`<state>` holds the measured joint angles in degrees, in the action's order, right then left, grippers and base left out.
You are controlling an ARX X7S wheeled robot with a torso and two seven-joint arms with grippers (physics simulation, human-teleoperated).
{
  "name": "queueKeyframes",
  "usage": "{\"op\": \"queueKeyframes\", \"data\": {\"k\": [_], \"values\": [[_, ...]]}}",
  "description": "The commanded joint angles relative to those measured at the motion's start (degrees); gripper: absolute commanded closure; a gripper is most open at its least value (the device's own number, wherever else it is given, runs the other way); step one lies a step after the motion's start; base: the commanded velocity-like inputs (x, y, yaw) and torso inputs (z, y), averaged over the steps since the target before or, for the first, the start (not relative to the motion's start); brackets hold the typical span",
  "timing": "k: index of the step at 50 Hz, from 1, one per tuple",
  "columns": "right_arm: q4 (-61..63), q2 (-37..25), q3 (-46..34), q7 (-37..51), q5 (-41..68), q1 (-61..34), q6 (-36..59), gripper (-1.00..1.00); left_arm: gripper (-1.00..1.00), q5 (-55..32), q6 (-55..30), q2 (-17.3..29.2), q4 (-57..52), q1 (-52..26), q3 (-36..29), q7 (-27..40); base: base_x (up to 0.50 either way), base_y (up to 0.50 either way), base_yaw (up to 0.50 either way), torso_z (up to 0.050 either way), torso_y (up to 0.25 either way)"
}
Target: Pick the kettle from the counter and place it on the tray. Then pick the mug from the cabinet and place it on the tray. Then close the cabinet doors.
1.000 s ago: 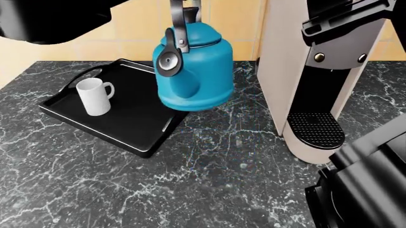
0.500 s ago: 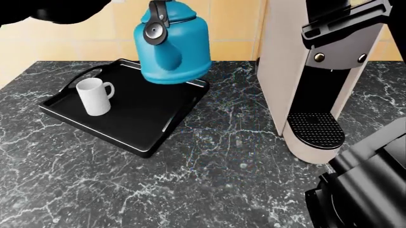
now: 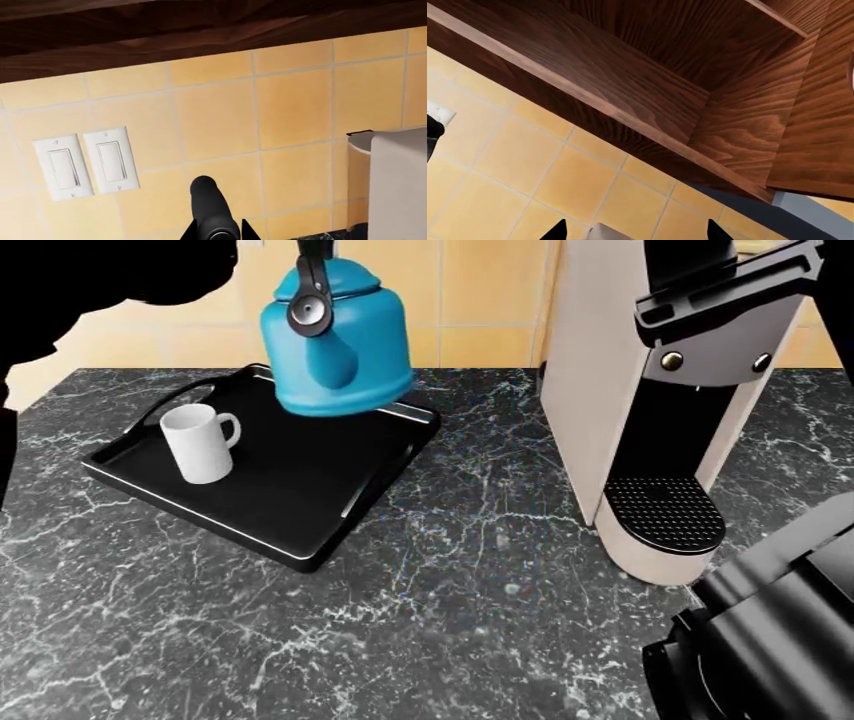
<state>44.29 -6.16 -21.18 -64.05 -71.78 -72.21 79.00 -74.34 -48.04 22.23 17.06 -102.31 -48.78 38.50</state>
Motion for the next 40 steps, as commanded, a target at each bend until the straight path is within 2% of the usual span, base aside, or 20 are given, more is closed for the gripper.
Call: {"op": "queueKeyframes", "data": {"k": [1,40], "values": [[0.1,-0.2,0.0,0.1,0.2,0.1,0.2,-1.00,1.00,4.4,2.0,-0.5,2.2,0.9,-0.6,-1.1,0.00,0.00,0.00,0.000,0.010],[0.4,-0.3,0.7,1.4,1.6,1.3,-0.2,-1.00,1.00,11.6,8.9,-1.9,9.4,5.0,-4.5,-6.6,0.00,0.00,0.00,0.000,0.001]]}}
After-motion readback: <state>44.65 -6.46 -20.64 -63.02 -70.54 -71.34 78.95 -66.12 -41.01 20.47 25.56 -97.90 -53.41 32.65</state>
